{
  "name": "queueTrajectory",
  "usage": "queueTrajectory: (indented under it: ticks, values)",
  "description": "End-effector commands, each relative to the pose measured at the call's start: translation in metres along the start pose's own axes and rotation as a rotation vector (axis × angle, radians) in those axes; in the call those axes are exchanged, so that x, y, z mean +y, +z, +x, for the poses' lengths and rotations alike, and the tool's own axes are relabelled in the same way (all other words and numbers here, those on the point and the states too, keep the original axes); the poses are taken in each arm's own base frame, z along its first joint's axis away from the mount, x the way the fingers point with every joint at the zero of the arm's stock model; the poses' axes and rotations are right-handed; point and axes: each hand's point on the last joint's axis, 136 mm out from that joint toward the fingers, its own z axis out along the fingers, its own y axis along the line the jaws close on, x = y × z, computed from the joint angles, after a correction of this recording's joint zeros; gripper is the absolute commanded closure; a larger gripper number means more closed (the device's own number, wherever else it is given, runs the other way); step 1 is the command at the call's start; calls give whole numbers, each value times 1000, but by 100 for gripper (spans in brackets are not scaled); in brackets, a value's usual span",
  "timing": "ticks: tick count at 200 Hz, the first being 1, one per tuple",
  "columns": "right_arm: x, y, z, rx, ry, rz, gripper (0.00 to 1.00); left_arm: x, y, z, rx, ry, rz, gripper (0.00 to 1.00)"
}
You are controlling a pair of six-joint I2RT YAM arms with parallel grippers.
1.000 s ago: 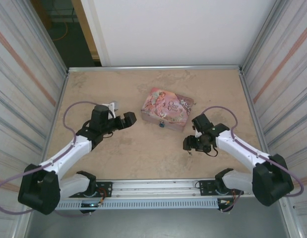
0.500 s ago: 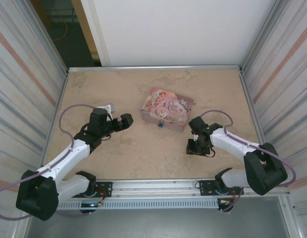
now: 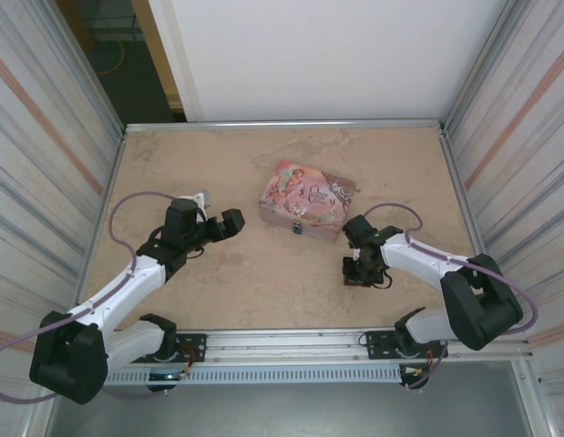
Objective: Unlock the padlock with the key
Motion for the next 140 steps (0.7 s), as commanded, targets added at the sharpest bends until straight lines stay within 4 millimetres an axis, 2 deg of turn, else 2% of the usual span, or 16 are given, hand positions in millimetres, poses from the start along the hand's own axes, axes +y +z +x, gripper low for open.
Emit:
queueTrajectory:
  ticks: [1, 48, 69, 88, 140]
  values:
    - [-4, 3, -1, 4, 9, 46, 84, -2, -2, -4, -10, 13, -8, 1]
    - [-5, 11, 1, 18, 13, 53, 94, 0, -4, -4, -10, 15, -18, 1]
    - [-3, 10, -1, 0, 19, 40, 100, -1, -6, -6, -15, 20, -19, 1]
    - [1, 5, -5, -34, 14, 14, 100, -2, -9, -9, -23, 25, -18, 1]
    - [36, -24, -29, -217, 2, -202, 100, -17, -20, -20, -61, 36, 41, 1]
